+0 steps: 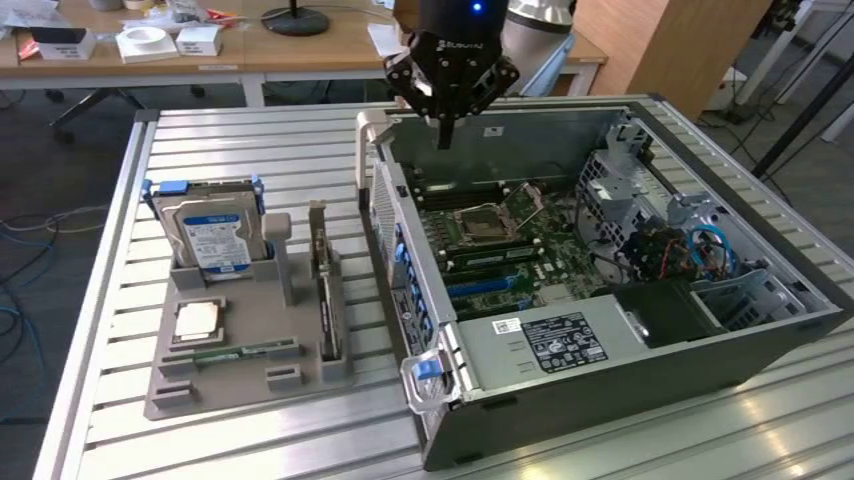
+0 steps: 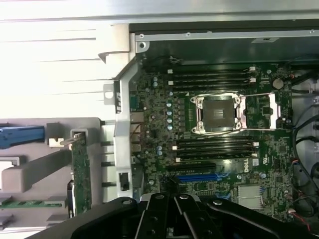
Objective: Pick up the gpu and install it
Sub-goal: 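Reach for the gpu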
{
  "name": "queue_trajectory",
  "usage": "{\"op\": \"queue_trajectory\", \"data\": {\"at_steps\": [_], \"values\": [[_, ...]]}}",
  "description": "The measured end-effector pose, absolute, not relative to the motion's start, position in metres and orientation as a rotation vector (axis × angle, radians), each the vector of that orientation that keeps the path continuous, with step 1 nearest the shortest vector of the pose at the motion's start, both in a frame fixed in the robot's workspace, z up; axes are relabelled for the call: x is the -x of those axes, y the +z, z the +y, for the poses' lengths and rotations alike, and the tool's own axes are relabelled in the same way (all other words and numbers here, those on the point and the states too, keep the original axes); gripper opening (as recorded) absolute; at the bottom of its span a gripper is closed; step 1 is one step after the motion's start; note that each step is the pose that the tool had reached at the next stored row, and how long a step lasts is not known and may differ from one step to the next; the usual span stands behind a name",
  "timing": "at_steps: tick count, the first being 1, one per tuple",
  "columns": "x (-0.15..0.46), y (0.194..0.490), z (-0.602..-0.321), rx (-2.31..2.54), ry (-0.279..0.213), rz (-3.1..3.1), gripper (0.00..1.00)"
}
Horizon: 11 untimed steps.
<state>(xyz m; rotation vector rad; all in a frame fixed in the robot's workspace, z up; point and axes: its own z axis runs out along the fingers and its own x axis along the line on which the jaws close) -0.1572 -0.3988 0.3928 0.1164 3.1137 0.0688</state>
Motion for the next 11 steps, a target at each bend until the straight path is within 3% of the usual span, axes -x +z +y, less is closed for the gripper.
{"op": "queue_trajectory", "data": {"at_steps": [11], "values": [[0.195,0.392,-0.399,-0.117,0.069,3.114,0.1]]}}
